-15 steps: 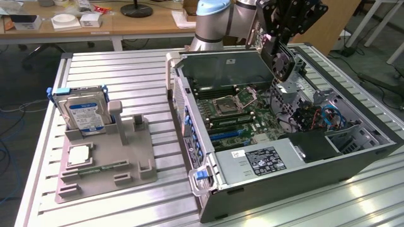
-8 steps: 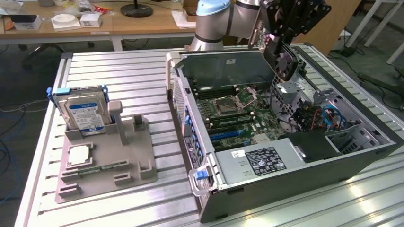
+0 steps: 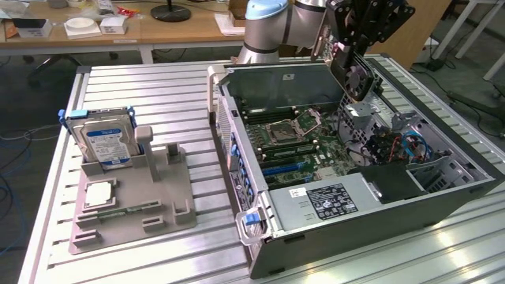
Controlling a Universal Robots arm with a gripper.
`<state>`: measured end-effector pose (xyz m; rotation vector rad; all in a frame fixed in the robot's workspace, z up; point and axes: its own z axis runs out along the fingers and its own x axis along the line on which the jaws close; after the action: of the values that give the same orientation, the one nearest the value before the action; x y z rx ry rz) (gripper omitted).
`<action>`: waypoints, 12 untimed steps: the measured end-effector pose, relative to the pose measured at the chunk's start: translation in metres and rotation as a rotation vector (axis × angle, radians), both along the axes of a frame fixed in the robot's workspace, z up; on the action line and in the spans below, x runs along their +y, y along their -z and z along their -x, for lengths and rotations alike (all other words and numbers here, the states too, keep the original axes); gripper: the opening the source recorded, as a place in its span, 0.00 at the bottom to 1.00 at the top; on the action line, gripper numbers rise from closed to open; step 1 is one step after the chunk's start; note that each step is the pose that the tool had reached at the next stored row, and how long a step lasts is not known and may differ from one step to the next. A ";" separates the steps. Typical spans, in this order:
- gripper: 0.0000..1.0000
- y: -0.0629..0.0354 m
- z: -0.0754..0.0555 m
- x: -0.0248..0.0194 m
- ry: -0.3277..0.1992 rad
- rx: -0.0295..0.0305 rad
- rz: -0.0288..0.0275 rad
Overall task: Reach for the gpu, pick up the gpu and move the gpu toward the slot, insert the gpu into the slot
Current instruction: 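Insert the gpu into the slot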
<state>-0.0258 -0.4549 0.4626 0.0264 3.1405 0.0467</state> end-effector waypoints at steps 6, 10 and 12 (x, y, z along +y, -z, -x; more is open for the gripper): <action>0.26 0.0000 0.000 0.0000 -0.027 0.0000 0.0000; 0.26 0.0000 0.000 0.0000 -0.066 0.0000 -0.0001; 0.26 0.0000 0.000 0.0000 -0.081 0.0000 -0.0001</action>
<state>-0.0256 -0.4549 0.4626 -0.1015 3.1402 0.0469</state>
